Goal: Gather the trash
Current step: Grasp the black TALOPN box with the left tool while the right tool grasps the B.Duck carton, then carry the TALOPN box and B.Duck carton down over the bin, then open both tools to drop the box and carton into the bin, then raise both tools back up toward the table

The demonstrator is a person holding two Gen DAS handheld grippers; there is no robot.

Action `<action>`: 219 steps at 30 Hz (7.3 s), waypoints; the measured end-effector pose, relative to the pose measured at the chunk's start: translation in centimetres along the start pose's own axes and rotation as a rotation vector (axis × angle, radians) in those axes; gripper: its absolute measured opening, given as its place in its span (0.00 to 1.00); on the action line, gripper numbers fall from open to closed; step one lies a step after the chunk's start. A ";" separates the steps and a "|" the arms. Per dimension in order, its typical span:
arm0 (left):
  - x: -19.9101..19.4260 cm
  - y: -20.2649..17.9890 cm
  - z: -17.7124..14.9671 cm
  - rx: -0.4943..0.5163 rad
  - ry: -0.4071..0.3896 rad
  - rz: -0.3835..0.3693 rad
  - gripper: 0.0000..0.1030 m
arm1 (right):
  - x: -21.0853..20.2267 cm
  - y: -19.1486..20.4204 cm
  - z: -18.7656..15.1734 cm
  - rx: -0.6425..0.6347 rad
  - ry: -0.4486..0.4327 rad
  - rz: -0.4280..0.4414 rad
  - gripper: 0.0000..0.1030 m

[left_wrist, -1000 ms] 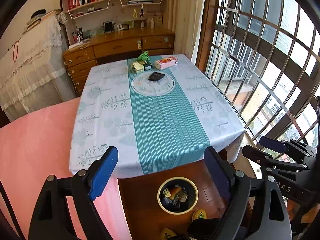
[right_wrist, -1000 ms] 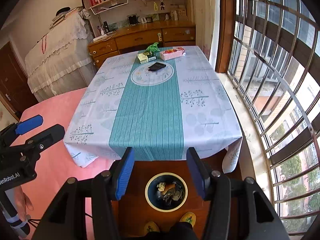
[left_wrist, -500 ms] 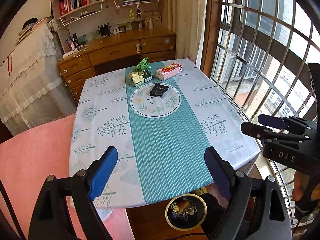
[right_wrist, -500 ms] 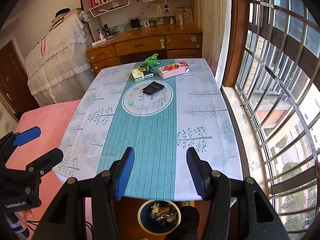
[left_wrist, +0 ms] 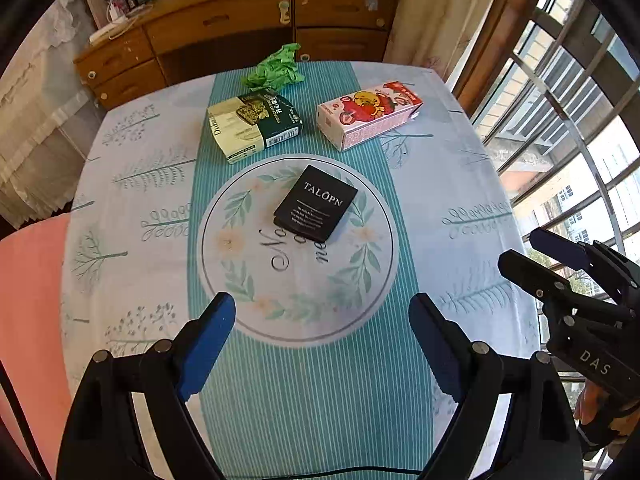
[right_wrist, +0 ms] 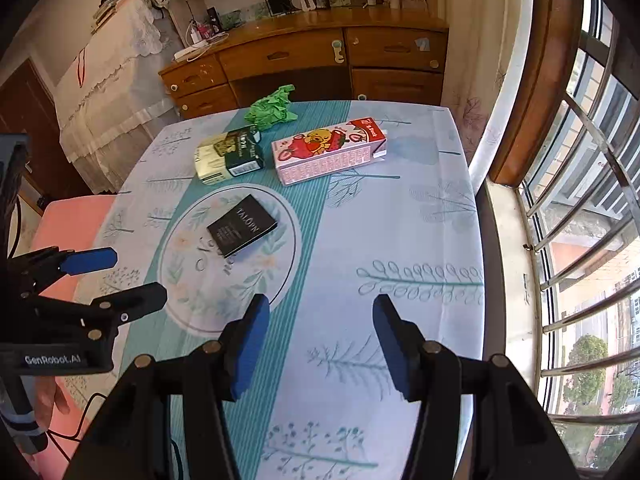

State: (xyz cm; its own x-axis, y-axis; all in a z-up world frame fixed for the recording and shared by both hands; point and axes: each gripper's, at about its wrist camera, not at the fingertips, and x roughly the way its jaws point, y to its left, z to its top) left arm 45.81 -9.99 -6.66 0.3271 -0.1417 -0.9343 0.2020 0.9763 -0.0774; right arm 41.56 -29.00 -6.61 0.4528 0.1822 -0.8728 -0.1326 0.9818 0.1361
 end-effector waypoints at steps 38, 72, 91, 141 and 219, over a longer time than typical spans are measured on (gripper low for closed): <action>13.6 2.0 7.0 -0.071 0.129 0.045 0.57 | 11.0 -3.1 11.2 0.145 0.100 0.133 0.64; 4.6 9.7 3.6 -0.391 -0.071 0.128 0.57 | 18.6 -0.2 15.4 0.286 0.291 -0.120 0.60; -5.5 6.9 -10.6 -0.214 -0.118 -0.054 0.57 | 0.1 4.5 -2.4 0.360 0.155 0.043 0.54; 18.2 2.8 -51.9 -0.038 0.280 -0.148 0.58 | 15.6 8.5 -50.1 0.438 0.369 -0.040 0.55; -23.9 16.0 -26.7 -0.246 -0.304 0.034 0.87 | -19.0 21.6 -19.7 0.105 -0.200 -0.060 0.71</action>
State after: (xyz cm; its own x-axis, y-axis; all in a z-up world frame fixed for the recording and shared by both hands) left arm 16.53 13.34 5.17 0.5961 -0.1140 -0.7948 -0.0293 0.9861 -0.1634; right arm 12.72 -12.36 3.65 0.6241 0.1198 -0.7721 -0.0120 0.9895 0.1439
